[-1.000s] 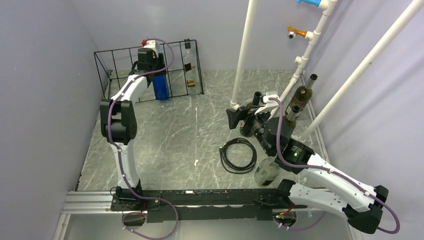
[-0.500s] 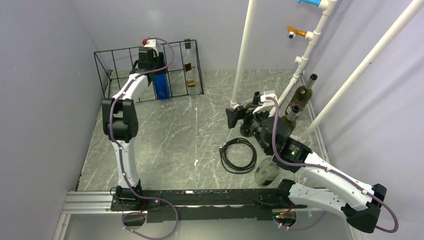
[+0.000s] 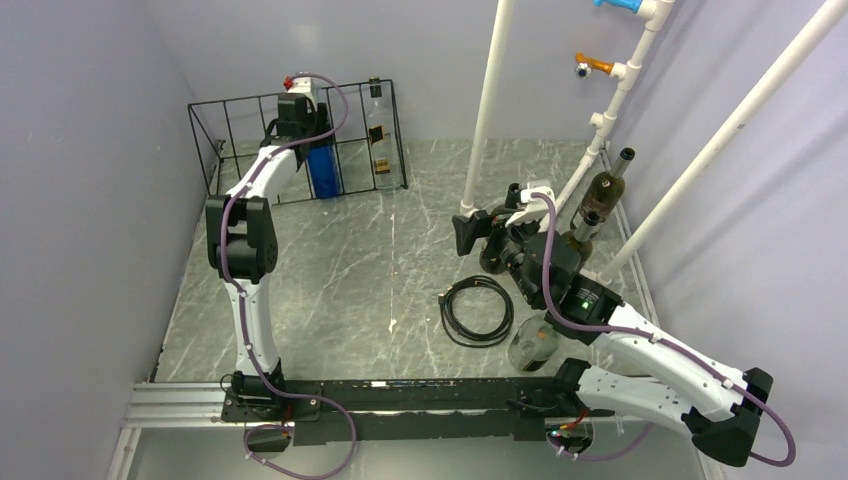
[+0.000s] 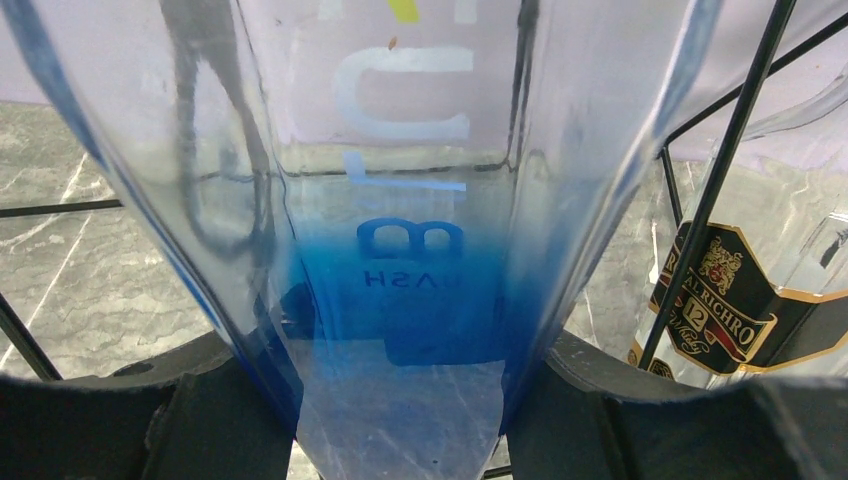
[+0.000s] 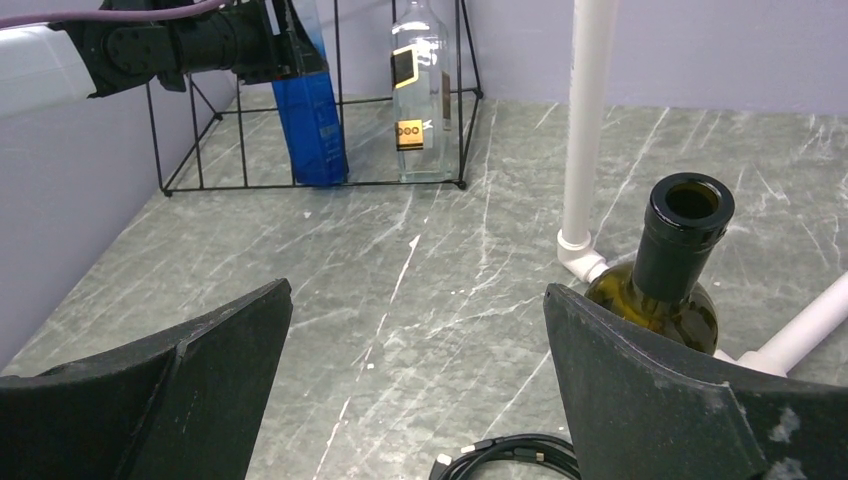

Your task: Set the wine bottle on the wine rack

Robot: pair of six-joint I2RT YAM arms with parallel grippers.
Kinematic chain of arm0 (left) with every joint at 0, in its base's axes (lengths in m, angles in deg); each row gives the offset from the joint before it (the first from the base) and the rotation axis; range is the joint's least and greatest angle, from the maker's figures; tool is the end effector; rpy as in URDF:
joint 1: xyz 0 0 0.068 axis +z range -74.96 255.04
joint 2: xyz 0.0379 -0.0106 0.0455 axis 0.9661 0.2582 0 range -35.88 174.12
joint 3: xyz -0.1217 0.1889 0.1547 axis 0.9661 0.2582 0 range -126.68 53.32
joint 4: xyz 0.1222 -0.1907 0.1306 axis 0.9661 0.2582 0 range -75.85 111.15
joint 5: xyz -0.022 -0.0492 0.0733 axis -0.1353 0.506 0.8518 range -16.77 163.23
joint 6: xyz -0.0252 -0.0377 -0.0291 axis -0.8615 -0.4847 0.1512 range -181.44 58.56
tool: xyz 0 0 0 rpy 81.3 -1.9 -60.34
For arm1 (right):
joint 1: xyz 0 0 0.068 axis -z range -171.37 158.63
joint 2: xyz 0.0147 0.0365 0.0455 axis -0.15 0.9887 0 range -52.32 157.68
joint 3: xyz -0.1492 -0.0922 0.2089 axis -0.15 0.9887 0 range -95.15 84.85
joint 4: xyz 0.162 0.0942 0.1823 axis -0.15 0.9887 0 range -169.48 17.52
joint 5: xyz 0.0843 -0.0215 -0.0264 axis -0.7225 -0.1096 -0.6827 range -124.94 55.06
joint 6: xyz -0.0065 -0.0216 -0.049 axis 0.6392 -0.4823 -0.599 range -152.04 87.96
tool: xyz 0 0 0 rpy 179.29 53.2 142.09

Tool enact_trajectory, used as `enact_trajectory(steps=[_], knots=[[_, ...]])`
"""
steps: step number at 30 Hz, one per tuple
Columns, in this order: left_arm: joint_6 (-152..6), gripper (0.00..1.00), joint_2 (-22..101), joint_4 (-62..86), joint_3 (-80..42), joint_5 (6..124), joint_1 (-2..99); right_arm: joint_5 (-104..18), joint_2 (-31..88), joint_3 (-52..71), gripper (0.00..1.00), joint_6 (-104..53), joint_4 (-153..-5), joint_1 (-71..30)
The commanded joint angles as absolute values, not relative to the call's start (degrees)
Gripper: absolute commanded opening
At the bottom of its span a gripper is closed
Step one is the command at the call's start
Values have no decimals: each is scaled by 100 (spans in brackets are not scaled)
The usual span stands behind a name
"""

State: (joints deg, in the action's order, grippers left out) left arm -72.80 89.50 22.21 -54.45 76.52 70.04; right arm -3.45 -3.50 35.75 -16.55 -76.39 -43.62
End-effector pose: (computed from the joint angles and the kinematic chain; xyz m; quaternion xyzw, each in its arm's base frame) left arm 0.5215 -0.0436 0.2643 -0.0622 0.8440 -0.0516 0.5302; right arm 0.1341 0.1429 0.3682 -0.0423 0.7205 0.2067 0.6606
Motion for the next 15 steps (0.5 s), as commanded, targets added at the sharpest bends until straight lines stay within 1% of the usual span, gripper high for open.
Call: enact_trajectory(steps=[1, 3, 6, 7, 15], knots=[[-7434, 65, 8965, 2052, -5758, 7519, 7020, -319, -407, 3506, 100, -1710, -7874, -4320], [-7419, 72, 8915, 2057, -5732, 7504, 7020, -334, -409, 3493, 100, -1718, -7862, -4314], [-7396, 91, 8848, 2097, -5709, 7458, 7025, -360, -413, 3483, 100, -1702, -7844, -4297], [-7397, 93, 8825, 2119, -5707, 7447, 7022, -375, -418, 3477, 100, -1694, -7824, -4296], [-7646, 92, 8416, 2379, -5513, 7375, 7022, -471, -449, 3453, 100, -1609, -7764, -4283]])
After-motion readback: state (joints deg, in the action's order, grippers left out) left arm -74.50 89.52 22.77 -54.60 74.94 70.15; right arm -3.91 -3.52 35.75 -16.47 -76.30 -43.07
